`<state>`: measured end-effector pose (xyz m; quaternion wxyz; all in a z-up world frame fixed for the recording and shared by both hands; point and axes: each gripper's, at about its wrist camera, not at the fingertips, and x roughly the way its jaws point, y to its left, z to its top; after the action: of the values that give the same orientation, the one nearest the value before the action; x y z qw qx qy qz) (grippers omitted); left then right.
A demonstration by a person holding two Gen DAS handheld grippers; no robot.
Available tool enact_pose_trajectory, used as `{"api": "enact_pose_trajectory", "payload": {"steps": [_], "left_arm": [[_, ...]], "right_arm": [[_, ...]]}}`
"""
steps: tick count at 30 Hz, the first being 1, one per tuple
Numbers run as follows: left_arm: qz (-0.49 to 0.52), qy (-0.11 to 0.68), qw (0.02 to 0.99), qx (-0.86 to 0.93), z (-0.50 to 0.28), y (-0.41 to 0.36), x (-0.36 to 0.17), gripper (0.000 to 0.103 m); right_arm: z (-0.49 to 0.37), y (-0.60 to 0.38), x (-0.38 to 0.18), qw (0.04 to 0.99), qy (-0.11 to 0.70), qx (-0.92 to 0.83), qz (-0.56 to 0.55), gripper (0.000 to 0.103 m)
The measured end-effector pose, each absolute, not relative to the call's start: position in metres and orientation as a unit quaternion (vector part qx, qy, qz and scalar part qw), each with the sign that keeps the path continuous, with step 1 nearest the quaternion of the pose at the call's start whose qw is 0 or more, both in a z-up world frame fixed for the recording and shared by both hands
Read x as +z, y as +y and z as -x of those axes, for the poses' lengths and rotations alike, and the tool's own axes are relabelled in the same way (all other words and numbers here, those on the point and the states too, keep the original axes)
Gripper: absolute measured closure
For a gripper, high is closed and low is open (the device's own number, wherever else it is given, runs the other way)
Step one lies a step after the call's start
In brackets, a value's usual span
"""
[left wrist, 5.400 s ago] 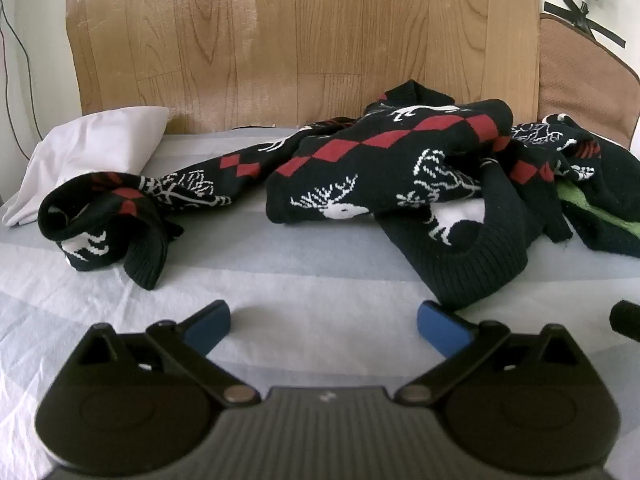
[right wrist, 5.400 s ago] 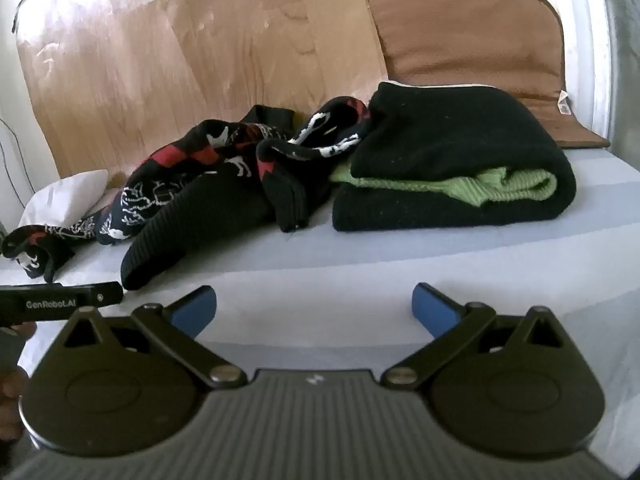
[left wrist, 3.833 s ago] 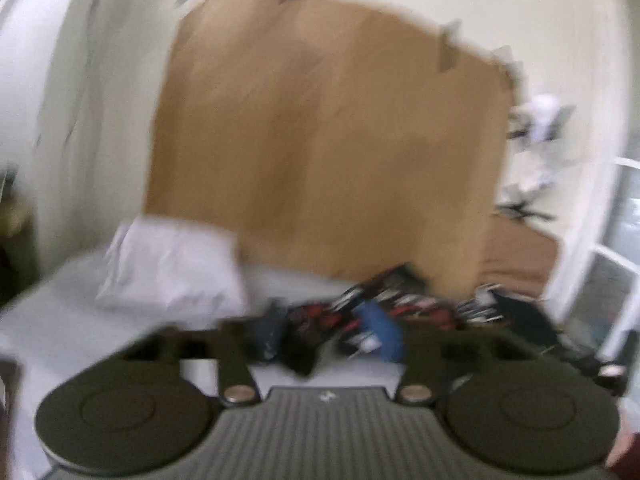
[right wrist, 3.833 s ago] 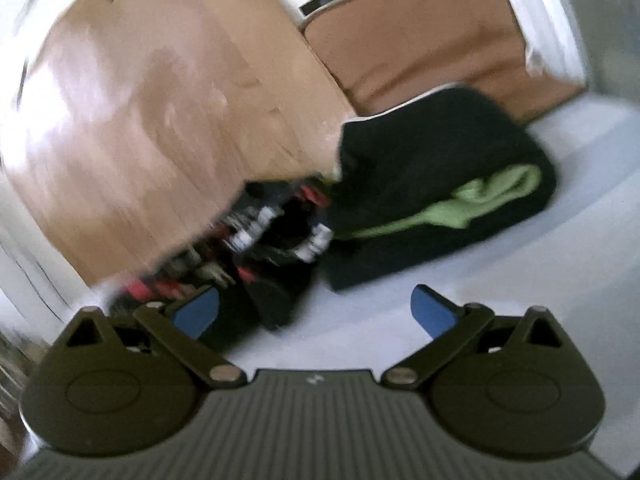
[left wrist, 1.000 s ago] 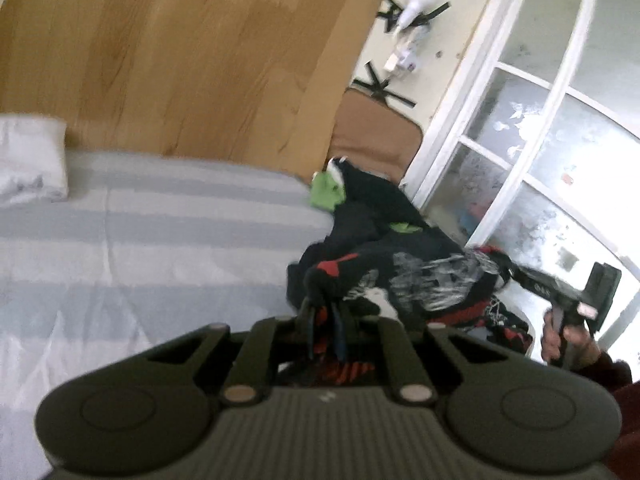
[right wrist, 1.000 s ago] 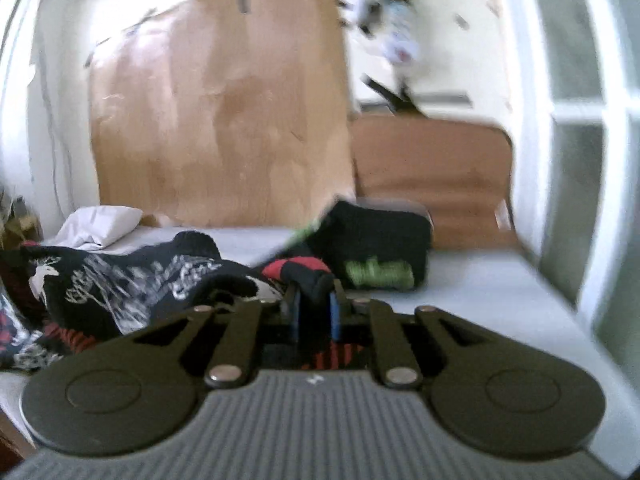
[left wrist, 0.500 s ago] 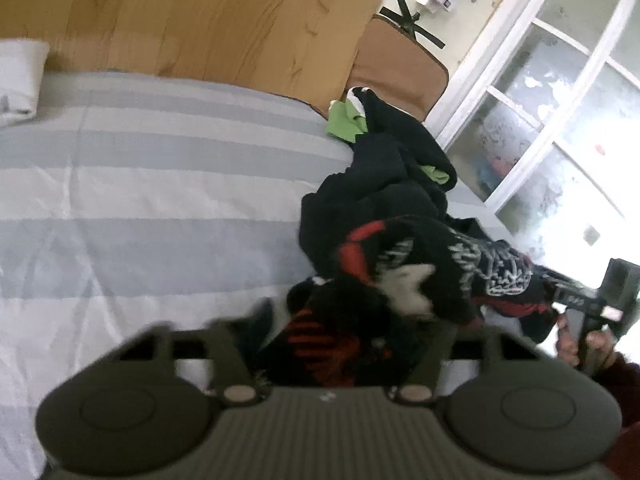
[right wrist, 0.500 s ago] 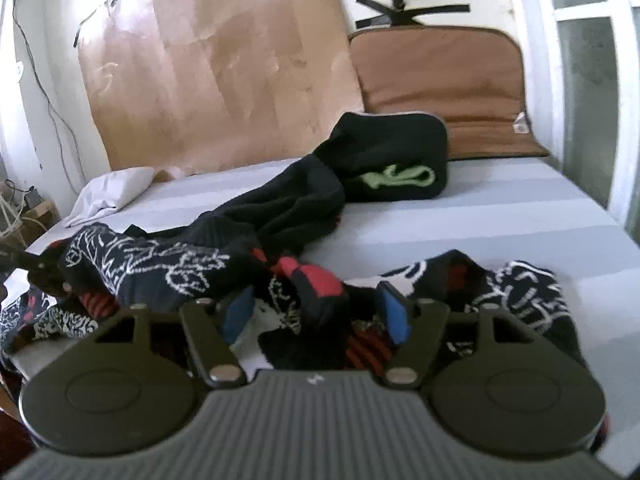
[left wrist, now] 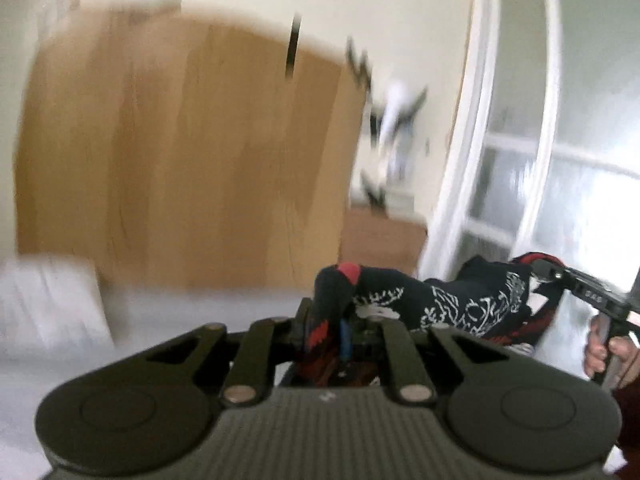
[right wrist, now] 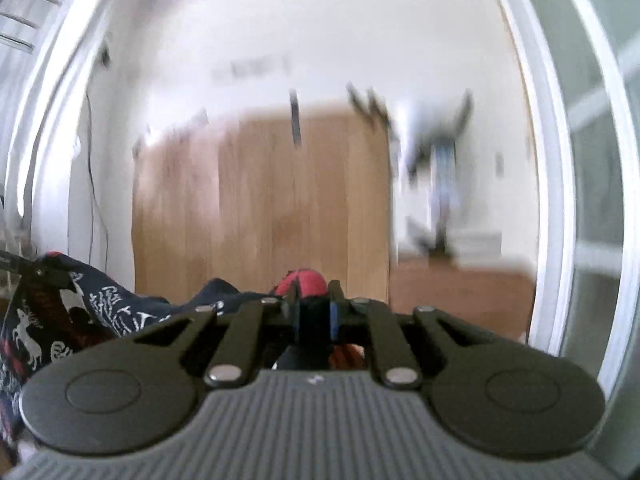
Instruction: Fold small clothes
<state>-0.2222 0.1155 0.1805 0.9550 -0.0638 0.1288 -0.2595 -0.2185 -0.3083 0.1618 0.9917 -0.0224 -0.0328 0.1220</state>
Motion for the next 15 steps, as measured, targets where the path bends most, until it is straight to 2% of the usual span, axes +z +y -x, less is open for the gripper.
{"api": "enact_pose_trajectory", "payload": {"steps": [7,12,15], "left_arm": [[0.055,-0.045,0.980,-0.188,0.299,0.134,0.284,0.094],[0.031,-0.117,0.982,-0.143,0.330,0.127,0.322,0.094],[0.029,-0.117,0.984,-0.130,0.327,0.126,0.326,0.094]], "right_arm": [[0.266,-0.292,0.275,0.976,-0.172,0.130,0.023,0.088],[0.274,-0.290,0.322,0.967,-0.206,0.148,0.028,0.088],[0.261,-0.287,0.326,0.968,-0.191,0.158,0.026,0.088]]}}
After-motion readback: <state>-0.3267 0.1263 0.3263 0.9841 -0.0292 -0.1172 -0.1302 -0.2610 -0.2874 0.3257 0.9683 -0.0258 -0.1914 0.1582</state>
